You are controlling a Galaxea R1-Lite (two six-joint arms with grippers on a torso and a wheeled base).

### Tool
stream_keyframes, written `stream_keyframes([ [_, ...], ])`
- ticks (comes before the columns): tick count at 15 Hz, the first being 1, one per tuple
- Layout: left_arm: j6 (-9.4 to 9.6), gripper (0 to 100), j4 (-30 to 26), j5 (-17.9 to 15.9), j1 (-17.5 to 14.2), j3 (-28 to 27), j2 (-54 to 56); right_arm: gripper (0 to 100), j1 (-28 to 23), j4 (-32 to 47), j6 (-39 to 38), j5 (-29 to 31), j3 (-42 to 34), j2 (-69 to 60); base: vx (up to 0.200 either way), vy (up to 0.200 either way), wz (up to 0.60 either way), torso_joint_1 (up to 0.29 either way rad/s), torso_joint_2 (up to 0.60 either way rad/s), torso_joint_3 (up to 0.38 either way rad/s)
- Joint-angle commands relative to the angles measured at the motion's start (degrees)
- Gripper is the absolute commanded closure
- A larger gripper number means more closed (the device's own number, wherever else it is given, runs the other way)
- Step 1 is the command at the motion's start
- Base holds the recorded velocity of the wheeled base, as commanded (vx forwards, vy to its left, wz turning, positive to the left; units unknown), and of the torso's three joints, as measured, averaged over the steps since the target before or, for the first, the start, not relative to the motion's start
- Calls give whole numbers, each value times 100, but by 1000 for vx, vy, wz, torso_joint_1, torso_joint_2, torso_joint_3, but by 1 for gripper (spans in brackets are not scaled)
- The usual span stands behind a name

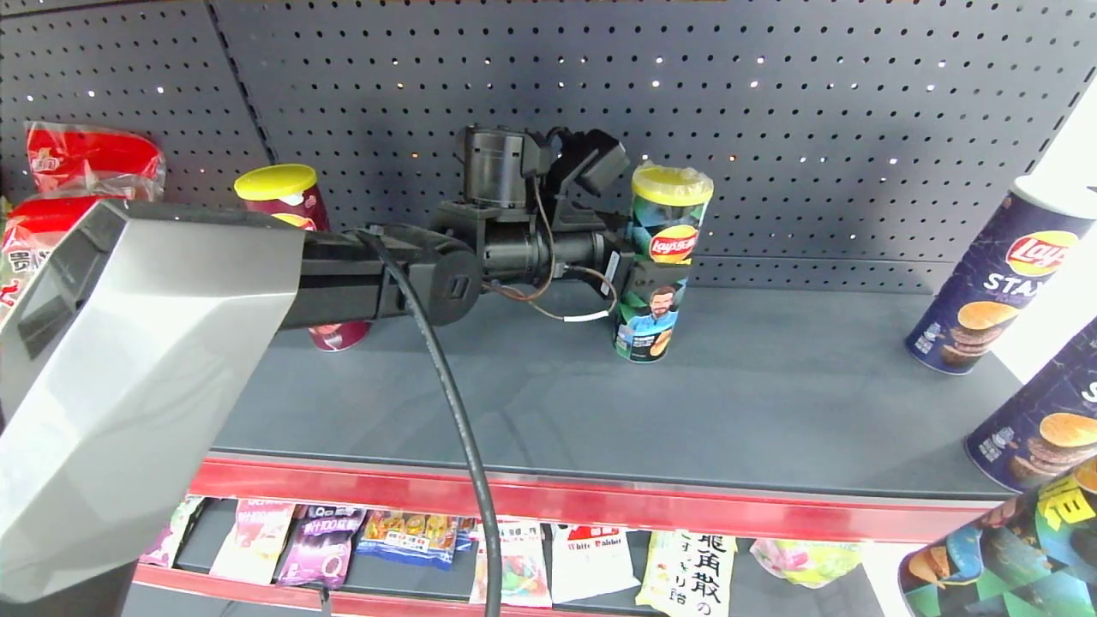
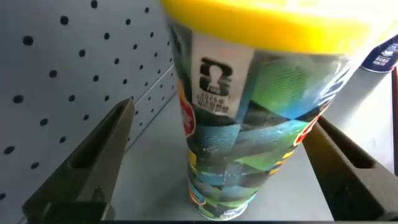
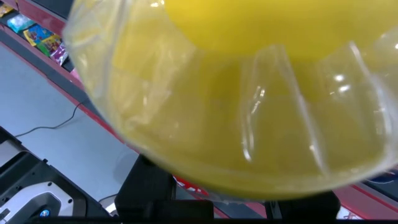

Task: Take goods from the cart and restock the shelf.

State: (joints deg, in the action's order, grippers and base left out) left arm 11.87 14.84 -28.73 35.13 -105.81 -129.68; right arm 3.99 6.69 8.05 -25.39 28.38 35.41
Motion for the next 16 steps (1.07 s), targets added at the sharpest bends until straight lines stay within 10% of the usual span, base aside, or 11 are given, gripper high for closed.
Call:
stream_keyframes([
  [1,-1,100,2,-1,20,-62,-48,100,-3,-1,4,-1,1,9,0,0,0,0,0,0],
  [11,-150,100,-95,-256,143,-9,330,100,-3,-1,4,8,18,18,0,0,0,0,0,0],
  [16,-221,100,-60,-361,178,1186,1112,100,-3,-10,4,8,54,71,0,0,0,0,0,0],
])
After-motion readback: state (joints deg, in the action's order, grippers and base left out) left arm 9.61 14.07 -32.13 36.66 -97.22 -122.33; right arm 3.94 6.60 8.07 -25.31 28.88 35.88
